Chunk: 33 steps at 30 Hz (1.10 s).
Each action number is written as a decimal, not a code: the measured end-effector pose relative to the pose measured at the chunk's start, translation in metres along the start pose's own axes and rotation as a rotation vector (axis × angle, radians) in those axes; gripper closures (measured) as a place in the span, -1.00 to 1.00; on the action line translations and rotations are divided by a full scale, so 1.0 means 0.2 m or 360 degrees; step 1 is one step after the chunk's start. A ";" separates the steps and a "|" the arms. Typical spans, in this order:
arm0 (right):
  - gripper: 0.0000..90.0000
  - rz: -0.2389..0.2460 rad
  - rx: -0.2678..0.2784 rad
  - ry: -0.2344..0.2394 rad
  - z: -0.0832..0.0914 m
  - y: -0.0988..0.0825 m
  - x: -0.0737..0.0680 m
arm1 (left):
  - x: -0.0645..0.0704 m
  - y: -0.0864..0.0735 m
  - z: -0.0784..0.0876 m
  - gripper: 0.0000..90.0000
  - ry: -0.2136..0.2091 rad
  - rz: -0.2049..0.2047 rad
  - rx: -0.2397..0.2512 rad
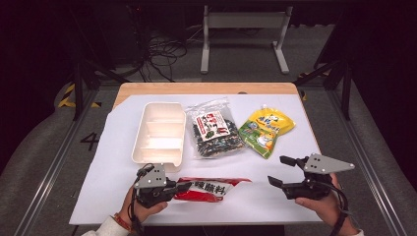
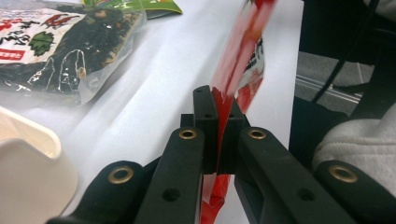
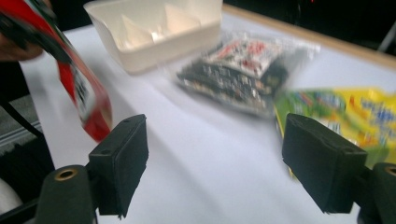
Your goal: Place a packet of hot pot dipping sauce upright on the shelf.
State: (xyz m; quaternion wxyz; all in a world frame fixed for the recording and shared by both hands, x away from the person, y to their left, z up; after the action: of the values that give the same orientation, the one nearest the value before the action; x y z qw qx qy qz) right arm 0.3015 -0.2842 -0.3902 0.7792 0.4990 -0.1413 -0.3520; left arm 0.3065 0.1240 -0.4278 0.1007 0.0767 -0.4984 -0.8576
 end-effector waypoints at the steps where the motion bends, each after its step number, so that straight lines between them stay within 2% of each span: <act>1: -0.49 -0.0020 -0.0020 0.0000 -0.01 -0.02 0.01 | 0.00 0.00 0.00 1.00 -0.0001 0.0003 -0.0001; 3: -0.50 -0.0039 -0.0071 -0.0021 -0.04 -0.07 0.03 | 0.00 0.00 0.01 1.00 0.0008 0.0005 0.0010; 5: -0.50 -0.0089 -0.0066 -0.0023 -0.05 -0.09 0.05 | 0.00 0.00 0.02 1.00 0.0010 0.0001 0.0026; 9: -0.50 -0.0103 -0.0058 -0.0049 -0.06 -0.11 0.08 | -0.01 0.02 0.03 1.00 0.0016 -0.0015 0.0062; 13: -0.50 -0.0103 -0.0058 -0.0076 -0.07 -0.12 0.08 | -0.03 0.04 0.06 1.00 0.0020 0.0001 0.0112; 21: -0.50 -0.0090 -0.0097 -0.0101 -0.09 -0.15 0.08 | -0.09 0.13 0.19 1.00 0.0132 -0.0019 0.0236; 26: -0.47 -0.0110 -0.0100 -0.0111 -0.09 -0.16 0.09 | -0.17 0.20 0.30 1.00 0.0235 -0.0007 0.0345; 27: -0.47 -0.0110 -0.0100 -0.0111 -0.09 -0.16 0.09 | -0.17 0.20 0.30 1.00 0.0235 -0.0007 0.0345; 29: -0.46 -0.0121 -0.0092 -0.0119 -0.09 -0.17 0.09 | -0.24 0.24 0.35 1.00 0.0304 -0.0016 0.0375; 33: -0.46 -0.0122 -0.0100 -0.0115 -0.10 -0.17 0.09 | -0.35 0.25 0.39 1.00 0.0369 0.0006 0.0377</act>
State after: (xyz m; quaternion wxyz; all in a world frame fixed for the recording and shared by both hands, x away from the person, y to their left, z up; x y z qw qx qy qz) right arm 0.3111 -0.2916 -0.4315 0.7749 0.4663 -0.1390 -0.4034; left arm 0.3604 0.1836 -0.3435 0.1494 0.1856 -0.5812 -0.7781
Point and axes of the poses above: each handheld gripper's, and its own axes: z roughly backward along the jaws, y roughly out of its top, x roughly to its right, the point moved 2 cm from there along -z, roughly forward along the jaws, and after that the axes turned 8 degrees about -z, right-handed, at the moved point
